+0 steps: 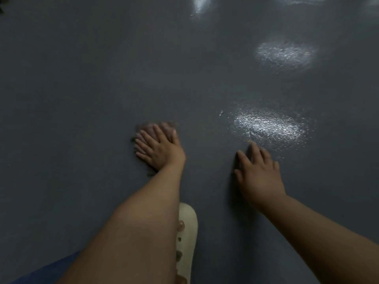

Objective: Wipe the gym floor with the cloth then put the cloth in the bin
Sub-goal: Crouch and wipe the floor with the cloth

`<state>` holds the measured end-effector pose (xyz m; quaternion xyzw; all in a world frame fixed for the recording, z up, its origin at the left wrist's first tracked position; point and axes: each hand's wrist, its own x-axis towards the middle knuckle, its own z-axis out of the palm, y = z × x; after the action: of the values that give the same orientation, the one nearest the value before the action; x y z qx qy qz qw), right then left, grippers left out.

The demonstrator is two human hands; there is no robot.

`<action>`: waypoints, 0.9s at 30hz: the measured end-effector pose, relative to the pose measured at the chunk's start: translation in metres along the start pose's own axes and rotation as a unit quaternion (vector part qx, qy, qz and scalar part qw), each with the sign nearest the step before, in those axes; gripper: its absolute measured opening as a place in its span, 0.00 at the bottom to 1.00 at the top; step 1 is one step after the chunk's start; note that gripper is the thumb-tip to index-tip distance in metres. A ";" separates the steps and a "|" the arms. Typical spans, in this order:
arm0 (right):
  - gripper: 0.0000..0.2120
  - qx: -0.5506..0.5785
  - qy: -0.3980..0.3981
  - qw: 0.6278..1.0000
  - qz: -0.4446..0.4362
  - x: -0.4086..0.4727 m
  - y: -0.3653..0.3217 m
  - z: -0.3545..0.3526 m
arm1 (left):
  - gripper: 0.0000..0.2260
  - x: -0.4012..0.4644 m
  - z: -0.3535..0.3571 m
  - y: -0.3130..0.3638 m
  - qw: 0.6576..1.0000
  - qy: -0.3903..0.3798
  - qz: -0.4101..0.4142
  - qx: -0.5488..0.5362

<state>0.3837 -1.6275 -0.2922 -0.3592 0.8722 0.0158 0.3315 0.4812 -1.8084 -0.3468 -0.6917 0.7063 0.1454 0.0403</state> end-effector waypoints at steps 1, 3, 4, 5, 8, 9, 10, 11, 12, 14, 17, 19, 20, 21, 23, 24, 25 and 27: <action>0.26 0.009 0.000 1.000 0.001 0.000 0.003 0.000 | 0.28 0.000 -0.003 0.011 0.999 -0.001 -0.038 -0.013; 0.26 0.012 0.000 1.000 0.007 0.000 0.011 -0.001 | 0.29 -0.002 -0.003 0.035 0.999 -0.015 -0.031 -0.011; 0.26 0.012 0.002 1.000 0.009 0.000 0.014 0.000 | 0.29 -0.005 -0.001 0.046 1.000 -0.018 0.006 0.005; 0.26 0.013 0.008 1.000 0.008 0.000 0.018 0.000 | 0.29 -0.010 0.004 0.057 0.997 -0.022 0.063 0.030; 0.28 0.003 0.016 1.000 0.001 -0.001 0.025 0.002 | 0.30 -0.035 0.021 0.089 0.958 -0.054 0.259 0.108; 0.29 0.001 0.018 1.000 -0.003 -0.002 0.026 0.003 | 0.30 -0.047 0.024 0.099 0.939 -0.068 0.313 0.124; 0.29 0.001 0.018 1.000 -0.005 -0.003 0.026 0.004 | 0.30 -0.058 0.026 0.108 0.919 -0.081 0.362 0.135; 0.31 0.004 0.024 1.000 -0.008 -0.004 0.026 0.007 | 0.29 -0.069 0.028 0.116 0.896 -0.095 0.409 0.145; 0.31 0.003 0.033 0.999 -0.010 -0.006 0.026 0.010 | 0.28 -0.079 0.030 0.121 0.873 -0.109 0.448 0.158; 0.32 0.006 0.066 0.998 -0.007 -0.009 0.029 0.014 | 0.27 -0.088 0.032 0.124 0.834 -0.130 0.506 0.176; 0.30 -0.008 0.050 0.999 -0.008 -0.019 0.037 0.021 | 0.26 -0.071 0.025 0.113 0.807 -0.124 0.544 0.192; 0.29 0.001 0.059 0.998 0.008 -0.023 0.045 0.021 | 0.26 -0.051 0.017 0.093 0.855 -0.114 0.475 0.172; 0.29 0.000 0.061 0.998 0.025 -0.026 0.047 0.020 | 0.27 -0.041 0.015 0.080 0.895 -0.103 0.408 0.148; 0.29 0.005 0.062 0.997 0.042 -0.029 0.050 0.019 | 0.27 -0.034 0.013 0.066 0.932 -0.088 0.330 0.123; 0.29 0.025 0.044 0.996 0.079 -0.035 0.055 0.018 | 0.27 -0.033 0.013 0.046 0.977 -0.052 0.192 0.082; 0.29 0.039 0.034 0.995 0.088 -0.037 0.058 0.019 | 0.27 -0.038 0.014 0.044 0.987 -0.035 0.144 0.061; 0.29 0.047 0.029 0.994 0.090 -0.039 0.061 0.020 | 0.28 -0.046 0.014 0.048 0.992 -0.023 0.113 0.045; 0.29 0.056 0.026 0.994 0.087 -0.042 0.065 0.021 | 0.30 -0.068 0.021 0.066 0.988 -0.035 0.137 0.055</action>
<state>0.3763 -1.5482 -0.2971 -0.2632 0.9079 -0.0138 0.3259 0.4157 -1.7374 -0.3395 -0.5798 0.7993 0.1343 0.0824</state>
